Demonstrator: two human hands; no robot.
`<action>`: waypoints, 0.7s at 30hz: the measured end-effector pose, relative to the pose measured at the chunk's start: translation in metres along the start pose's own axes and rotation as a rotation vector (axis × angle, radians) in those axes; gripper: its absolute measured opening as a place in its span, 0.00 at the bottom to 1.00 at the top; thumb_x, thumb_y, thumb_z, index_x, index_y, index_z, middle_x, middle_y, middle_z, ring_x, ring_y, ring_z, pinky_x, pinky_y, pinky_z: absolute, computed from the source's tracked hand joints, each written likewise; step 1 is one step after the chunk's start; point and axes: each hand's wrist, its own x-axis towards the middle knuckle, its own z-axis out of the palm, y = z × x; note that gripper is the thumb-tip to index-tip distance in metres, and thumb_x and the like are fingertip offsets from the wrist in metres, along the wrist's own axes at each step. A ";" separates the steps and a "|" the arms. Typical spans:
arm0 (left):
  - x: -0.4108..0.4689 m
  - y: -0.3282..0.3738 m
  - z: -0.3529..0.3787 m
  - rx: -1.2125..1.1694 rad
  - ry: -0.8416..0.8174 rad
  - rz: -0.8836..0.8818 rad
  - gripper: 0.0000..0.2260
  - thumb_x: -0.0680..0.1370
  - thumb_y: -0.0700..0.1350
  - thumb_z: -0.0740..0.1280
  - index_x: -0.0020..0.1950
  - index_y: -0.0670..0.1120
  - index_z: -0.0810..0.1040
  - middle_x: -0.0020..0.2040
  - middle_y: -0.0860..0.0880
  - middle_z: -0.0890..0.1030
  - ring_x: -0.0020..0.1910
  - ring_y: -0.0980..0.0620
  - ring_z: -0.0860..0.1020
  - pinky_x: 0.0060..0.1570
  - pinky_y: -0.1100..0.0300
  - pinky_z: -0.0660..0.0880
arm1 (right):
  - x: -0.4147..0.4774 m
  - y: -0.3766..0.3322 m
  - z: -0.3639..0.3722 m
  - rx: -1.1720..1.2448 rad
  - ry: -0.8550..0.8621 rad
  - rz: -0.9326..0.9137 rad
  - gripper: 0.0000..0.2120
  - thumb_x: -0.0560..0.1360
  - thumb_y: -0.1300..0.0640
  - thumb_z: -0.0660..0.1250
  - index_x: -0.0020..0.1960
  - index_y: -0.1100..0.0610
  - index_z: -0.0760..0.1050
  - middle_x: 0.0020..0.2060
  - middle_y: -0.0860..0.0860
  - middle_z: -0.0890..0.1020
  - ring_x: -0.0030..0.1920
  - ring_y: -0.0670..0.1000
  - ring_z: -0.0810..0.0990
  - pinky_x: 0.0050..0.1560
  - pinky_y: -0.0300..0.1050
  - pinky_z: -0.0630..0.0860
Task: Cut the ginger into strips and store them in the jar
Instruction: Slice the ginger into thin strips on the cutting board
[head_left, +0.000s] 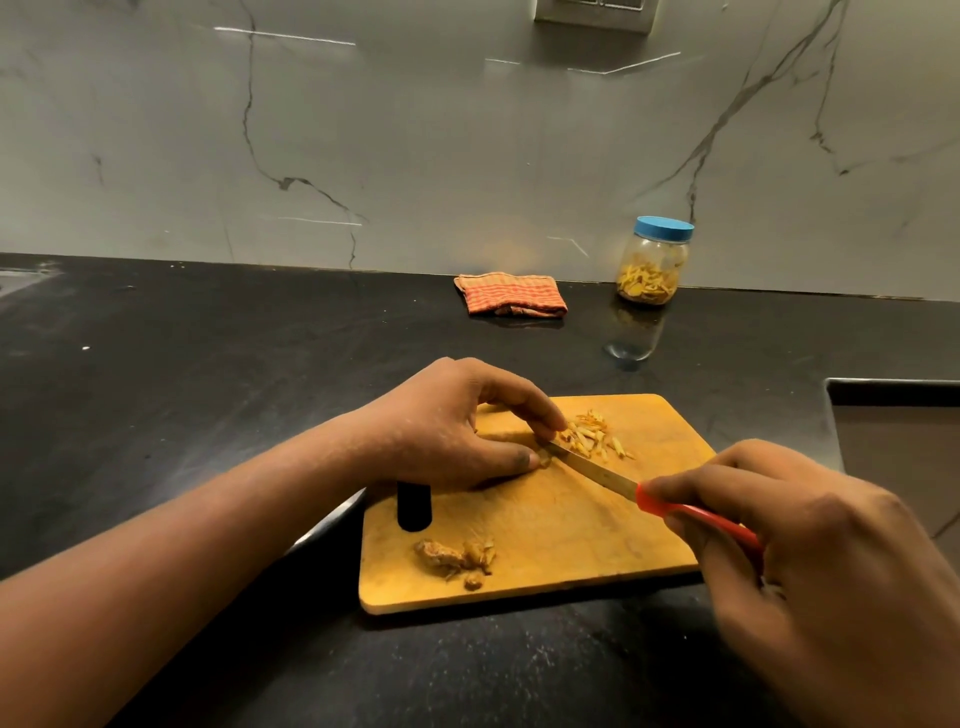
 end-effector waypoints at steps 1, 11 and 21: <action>0.000 0.000 0.000 0.009 -0.003 0.003 0.12 0.76 0.44 0.72 0.56 0.59 0.81 0.56 0.62 0.82 0.58 0.76 0.71 0.56 0.76 0.59 | 0.000 0.000 0.001 -0.003 -0.005 -0.003 0.15 0.63 0.62 0.77 0.47 0.50 0.84 0.37 0.42 0.79 0.31 0.44 0.77 0.40 0.36 0.73; 0.001 0.002 0.002 0.036 -0.012 0.021 0.11 0.76 0.47 0.72 0.56 0.59 0.82 0.53 0.68 0.77 0.57 0.74 0.70 0.59 0.71 0.64 | 0.011 -0.013 0.020 -0.001 -0.036 -0.012 0.16 0.64 0.68 0.74 0.47 0.53 0.83 0.38 0.49 0.78 0.34 0.49 0.78 0.30 0.46 0.78; -0.002 0.003 -0.007 0.255 0.001 0.026 0.13 0.74 0.56 0.72 0.57 0.57 0.82 0.55 0.62 0.78 0.58 0.62 0.72 0.56 0.66 0.68 | -0.011 0.005 -0.004 0.026 0.071 -0.044 0.09 0.65 0.56 0.70 0.44 0.48 0.84 0.36 0.42 0.78 0.31 0.42 0.75 0.35 0.28 0.69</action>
